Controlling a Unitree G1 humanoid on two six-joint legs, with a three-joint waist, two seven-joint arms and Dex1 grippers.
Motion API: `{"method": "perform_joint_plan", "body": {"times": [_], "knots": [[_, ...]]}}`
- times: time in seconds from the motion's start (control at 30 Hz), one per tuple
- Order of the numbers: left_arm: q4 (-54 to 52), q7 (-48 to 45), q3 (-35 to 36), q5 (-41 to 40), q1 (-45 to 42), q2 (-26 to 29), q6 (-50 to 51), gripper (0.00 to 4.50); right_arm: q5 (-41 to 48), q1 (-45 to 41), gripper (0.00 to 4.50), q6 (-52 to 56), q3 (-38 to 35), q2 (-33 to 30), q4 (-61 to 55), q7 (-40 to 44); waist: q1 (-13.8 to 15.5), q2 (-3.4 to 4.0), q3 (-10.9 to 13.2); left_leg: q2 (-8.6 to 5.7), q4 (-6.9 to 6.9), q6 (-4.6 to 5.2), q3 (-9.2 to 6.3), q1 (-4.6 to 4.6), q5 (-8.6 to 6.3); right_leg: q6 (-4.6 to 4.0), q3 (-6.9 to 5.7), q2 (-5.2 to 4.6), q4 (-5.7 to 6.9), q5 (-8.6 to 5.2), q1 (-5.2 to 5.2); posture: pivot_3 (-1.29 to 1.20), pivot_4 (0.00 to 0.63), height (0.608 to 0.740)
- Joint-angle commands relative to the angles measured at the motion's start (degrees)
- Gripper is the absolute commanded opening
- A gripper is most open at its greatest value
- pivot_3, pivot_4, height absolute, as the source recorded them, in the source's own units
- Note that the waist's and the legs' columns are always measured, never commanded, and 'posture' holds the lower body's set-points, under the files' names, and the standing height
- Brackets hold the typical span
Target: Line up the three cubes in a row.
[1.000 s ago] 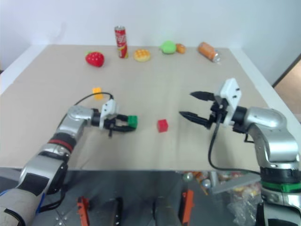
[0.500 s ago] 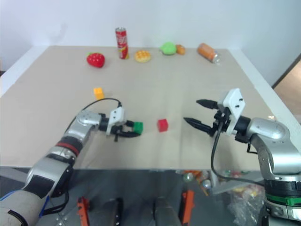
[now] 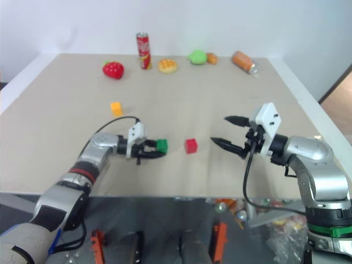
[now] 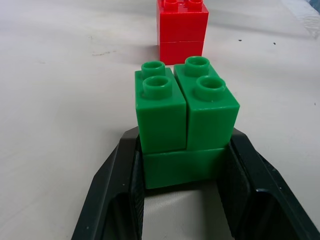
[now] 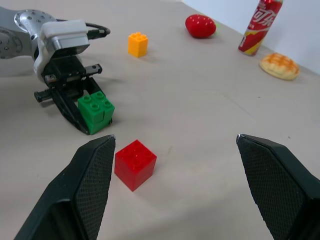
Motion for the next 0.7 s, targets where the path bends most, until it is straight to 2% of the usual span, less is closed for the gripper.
{"method": "perform_joint_plan", "body": {"times": [0.03,0.3,0.37,0.53,0.6,0.7], "knots": [[2.3,1.2,0.2,1.6,-0.9,1.1,-1.6,1.51,0.8,-1.3,4.03,-0.4,-0.2,-0.1,-1.3,0.2,0.0,0.00,0.0,0.00,0.00,0.00,0.00,0.01,0.00,-0.01,0.00,0.00,0.00,0.00,0.00,0.00,0.150,0.740],[7.0,7.5,-0.7,5.7,-2.9,1.5,-4.9,1.51,0.8,-2.2,4.03,-0.5,0.6,-0.1,-0.9,0.2,-0.1,0.00,0.0,-0.02,0.01,0.26,0.00,0.09,0.20,-0.30,0.01,0.00,0.00,0.17,0.02,0.00,0.150,0.740],[7.7,9.0,-0.9,6.4,-3.3,1.4,-5.4,2.46,0.8,-2.3,4.03,-0.5,0.6,-0.2,-0.9,0.3,-0.1,0.00,0.0,-0.03,0.01,0.35,0.00,0.14,0.27,-0.33,0.01,0.00,0.00,0.30,0.05,0.00,0.150,0.740],[8.4,7.8,-0.3,5.9,-3.5,1.1,-5.1,4.16,0.7,-2.8,4.03,-0.4,0.7,-0.4,-0.5,0.6,-0.3,0.00,0.0,-0.04,0.01,0.37,0.00,0.21,0.29,-0.40,0.02,0.00,0.00,0.45,0.04,0.00,0.150,0.740],[8.2,7.4,0.3,5.5,-3.5,1.1,-5.1,4.47,0.6,-3.1,4.03,-0.5,0.8,-0.4,-0.3,0.7,-0.3,0.01,0.0,-0.04,0.01,0.38,0.00,0.22,0.30,-0.41,0.02,0.00,0.00,0.46,0.04,0.00,0.150,0.740],[7.5,5.6,1.1,4.7,-3.2,1.3,-4.8,4.47,0.5,-3.6,4.03,-0.6,1.0,-0.4,0.0,1.0,-0.3,0.01,0.0,-0.03,-0.02,0.38,0.00,0.18,0.30,-0.36,0.03,0.01,-0.01,0.35,0.02,0.00,0.150,0.740]]}}
